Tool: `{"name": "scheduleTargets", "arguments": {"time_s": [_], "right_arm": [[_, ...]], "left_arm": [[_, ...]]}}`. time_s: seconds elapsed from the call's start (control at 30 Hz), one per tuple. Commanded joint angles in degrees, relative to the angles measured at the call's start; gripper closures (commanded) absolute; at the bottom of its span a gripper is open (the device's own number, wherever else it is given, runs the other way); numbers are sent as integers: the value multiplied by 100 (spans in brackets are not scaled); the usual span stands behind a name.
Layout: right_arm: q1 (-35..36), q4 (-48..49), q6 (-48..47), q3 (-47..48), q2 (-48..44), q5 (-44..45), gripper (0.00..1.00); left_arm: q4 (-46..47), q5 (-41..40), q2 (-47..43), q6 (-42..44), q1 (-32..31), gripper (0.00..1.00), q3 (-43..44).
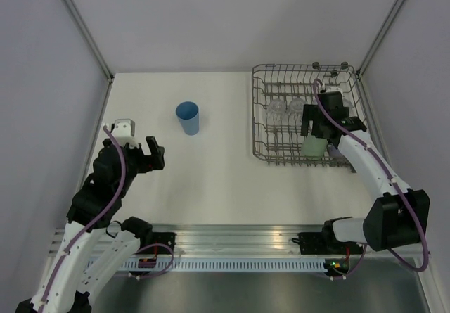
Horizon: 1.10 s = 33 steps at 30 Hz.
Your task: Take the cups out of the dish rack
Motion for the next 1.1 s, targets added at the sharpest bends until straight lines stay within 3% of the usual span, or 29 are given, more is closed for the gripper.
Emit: {"name": "scheduleTargets", "arguments": {"time_s": [0.0,0.23,0.33,0.43,0.47,0.57,0.7,0.93,1.07], "right_arm": [[-123,193,-61,175,107,-172,2],[-369,185,-78,254,440,-559,5],[-475,88,-43,307,581,-419,12],[-510,105,-34,280,573,-462,22],[-510,88,-34,280,564,-462,31],[-510,27,-69,298,503,-427,43],[-510,-53,-113,350,327,-427,51],[-510,-272,-78,605,-164,-594,54],[-501,-168,-87,764,-560,-1407,57]], "left_arm": [[250,157,-46,-64,-20,0,-24],[258,245,-63,-55,-11,0,-33],[249,324,-46,-55,-20,0,-33],[258,316,-72,-38,-11,0,-33],[258,307,-89,-46,-20,0,-42],[267,307,-99,-46,-20,0,-42],[250,289,-107,-47,-11,0,-33],[258,403,-63,-117,-20,0,63],[406,973,51,-476,-20,0,177]]}}
